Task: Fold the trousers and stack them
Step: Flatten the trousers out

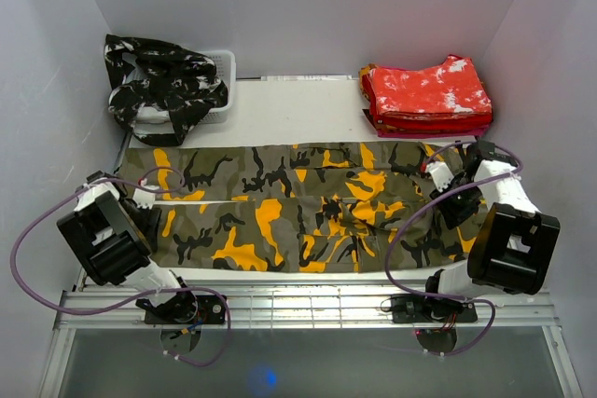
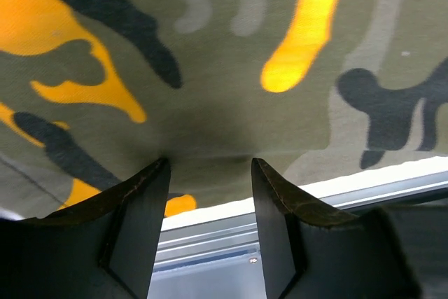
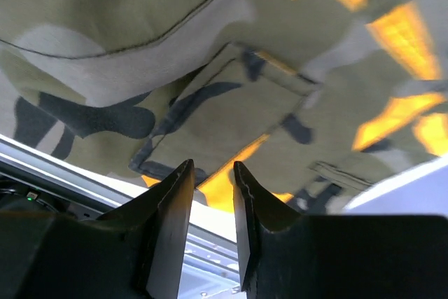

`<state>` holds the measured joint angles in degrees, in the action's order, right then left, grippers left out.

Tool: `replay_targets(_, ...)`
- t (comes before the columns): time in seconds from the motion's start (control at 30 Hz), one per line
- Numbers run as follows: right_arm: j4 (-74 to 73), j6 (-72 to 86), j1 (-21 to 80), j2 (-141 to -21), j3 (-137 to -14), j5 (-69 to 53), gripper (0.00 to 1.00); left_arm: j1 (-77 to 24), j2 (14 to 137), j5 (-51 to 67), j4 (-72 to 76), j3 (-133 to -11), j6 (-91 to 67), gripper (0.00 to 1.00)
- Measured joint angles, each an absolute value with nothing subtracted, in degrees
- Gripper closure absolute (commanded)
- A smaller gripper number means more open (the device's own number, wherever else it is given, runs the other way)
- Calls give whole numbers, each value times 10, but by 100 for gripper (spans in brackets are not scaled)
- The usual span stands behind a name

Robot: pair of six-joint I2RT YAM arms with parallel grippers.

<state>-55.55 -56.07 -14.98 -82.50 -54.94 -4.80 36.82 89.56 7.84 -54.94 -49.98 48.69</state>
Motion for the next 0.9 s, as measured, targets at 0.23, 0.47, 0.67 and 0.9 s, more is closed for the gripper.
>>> replay_targets(0.23, -518, -564, -159, -825, -461, 3, 65, 393, 952, 25, -540, -551, 473, 40)
replay_targets(0.47, -556, -585, -163, -801, -456, -6, 61, 424, 982, 34, -538, -606, 502, 33)
replay_targets(0.67, -633, -586, -163, -779, -607, -103, 55, 408, 976, 151, -608, -726, 519, 30)
replay_targets(0.9, -503, -449, -137, -982, -797, -186, 60, 273, 1018, 222, -527, -820, 361, 35)
